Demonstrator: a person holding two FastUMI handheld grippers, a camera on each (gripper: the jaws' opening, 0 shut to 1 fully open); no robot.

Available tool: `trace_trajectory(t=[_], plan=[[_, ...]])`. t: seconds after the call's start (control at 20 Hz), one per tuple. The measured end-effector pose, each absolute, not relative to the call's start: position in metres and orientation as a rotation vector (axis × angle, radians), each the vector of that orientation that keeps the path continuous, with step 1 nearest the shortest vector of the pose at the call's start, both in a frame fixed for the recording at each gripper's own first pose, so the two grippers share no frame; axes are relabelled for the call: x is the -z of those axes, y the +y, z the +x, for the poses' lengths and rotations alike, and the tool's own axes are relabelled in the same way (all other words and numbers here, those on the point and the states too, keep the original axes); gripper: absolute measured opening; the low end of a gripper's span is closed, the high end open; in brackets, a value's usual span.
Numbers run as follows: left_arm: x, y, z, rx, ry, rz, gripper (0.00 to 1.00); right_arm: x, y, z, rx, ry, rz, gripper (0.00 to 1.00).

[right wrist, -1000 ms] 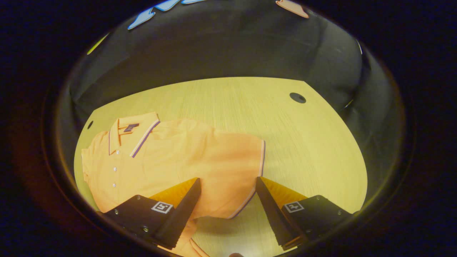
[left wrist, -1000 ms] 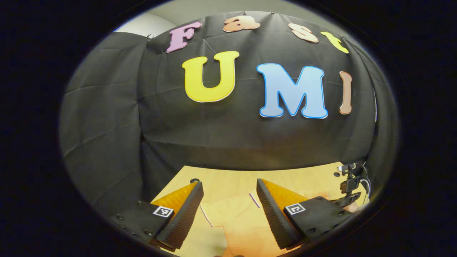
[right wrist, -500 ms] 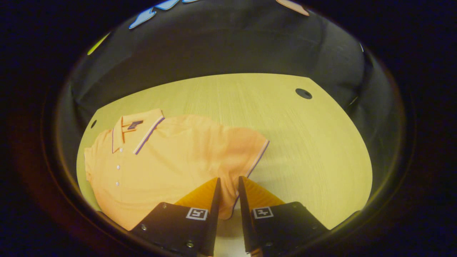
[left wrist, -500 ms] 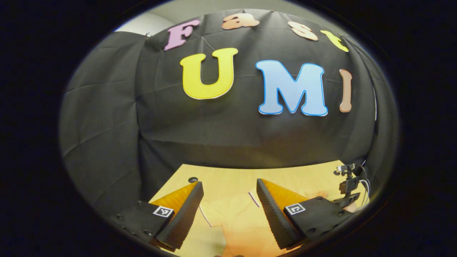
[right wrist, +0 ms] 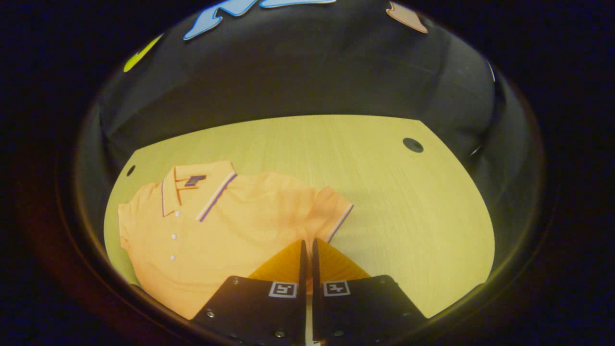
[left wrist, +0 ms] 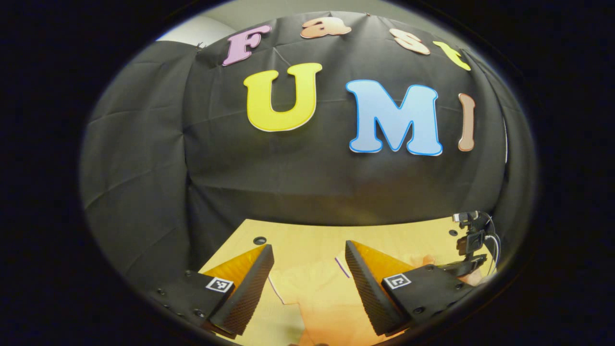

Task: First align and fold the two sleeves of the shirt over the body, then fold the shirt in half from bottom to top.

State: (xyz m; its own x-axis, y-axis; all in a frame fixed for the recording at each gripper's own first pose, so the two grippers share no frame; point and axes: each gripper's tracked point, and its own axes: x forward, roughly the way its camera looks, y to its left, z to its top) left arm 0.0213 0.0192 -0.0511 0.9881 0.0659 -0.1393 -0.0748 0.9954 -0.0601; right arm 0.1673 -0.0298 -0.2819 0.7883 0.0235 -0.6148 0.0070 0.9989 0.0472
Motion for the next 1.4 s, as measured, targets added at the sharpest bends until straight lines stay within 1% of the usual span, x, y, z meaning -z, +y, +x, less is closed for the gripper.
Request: trace_trajectory(t=[0.15,0.3,0.35,0.45,0.7,0.75,0.8,0.85,0.9,1.0,1.05,1.1,1.15,1.4], plan=[[0.054,0.020,0.021,-0.073,0.143,-0.071,0.99,0.255,0.008,0.172,-0.091,0.605,0.043,0.06],[0.055,0.022,0.021,-0.077,0.146,-0.069,0.98,0.241,0.050,0.170,-0.186,0.585,0.018,0.06],[0.056,0.022,0.022,-0.079,0.147,-0.069,0.99,0.243,0.064,0.167,-0.213,0.587,0.012,0.06],[0.057,0.024,0.021,-0.081,0.150,-0.070,0.98,0.246,0.084,0.163,-0.255,0.596,0.000,0.06],[0.064,0.027,0.021,-0.087,0.162,-0.077,0.99,0.262,0.114,0.149,-0.329,0.630,-0.047,0.06],[0.065,0.027,0.021,-0.088,0.164,-0.078,0.99,0.263,0.122,0.145,-0.363,0.644,-0.036,0.09],[0.066,0.028,0.022,-0.089,0.165,-0.079,0.99,0.264,0.125,0.143,-0.375,0.656,-0.032,0.08],[0.066,0.029,0.022,-0.090,0.167,-0.081,0.99,0.264,0.125,0.140,-0.379,0.656,-0.032,0.25],[0.068,0.028,0.022,-0.091,0.170,-0.083,0.99,0.260,0.121,0.142,-0.369,0.648,-0.039,0.29],[0.073,0.029,0.026,-0.091,0.179,-0.088,0.99,0.253,0.115,0.139,-0.365,0.638,-0.037,0.31],[0.076,0.029,0.028,-0.091,0.182,-0.090,0.99,0.251,0.111,0.140,-0.363,0.635,-0.036,0.34],[0.079,0.029,0.029,-0.089,0.186,-0.091,0.99,0.247,0.109,0.140,-0.361,0.630,-0.038,0.40],[0.082,0.029,0.032,-0.089,0.190,-0.092,0.98,0.243,0.107,0.137,-0.361,0.623,-0.042,0.40],[0.109,0.036,0.054,-0.093,0.232,-0.096,0.98,0.217,0.099,0.119,-0.374,0.573,-0.052,0.39]])
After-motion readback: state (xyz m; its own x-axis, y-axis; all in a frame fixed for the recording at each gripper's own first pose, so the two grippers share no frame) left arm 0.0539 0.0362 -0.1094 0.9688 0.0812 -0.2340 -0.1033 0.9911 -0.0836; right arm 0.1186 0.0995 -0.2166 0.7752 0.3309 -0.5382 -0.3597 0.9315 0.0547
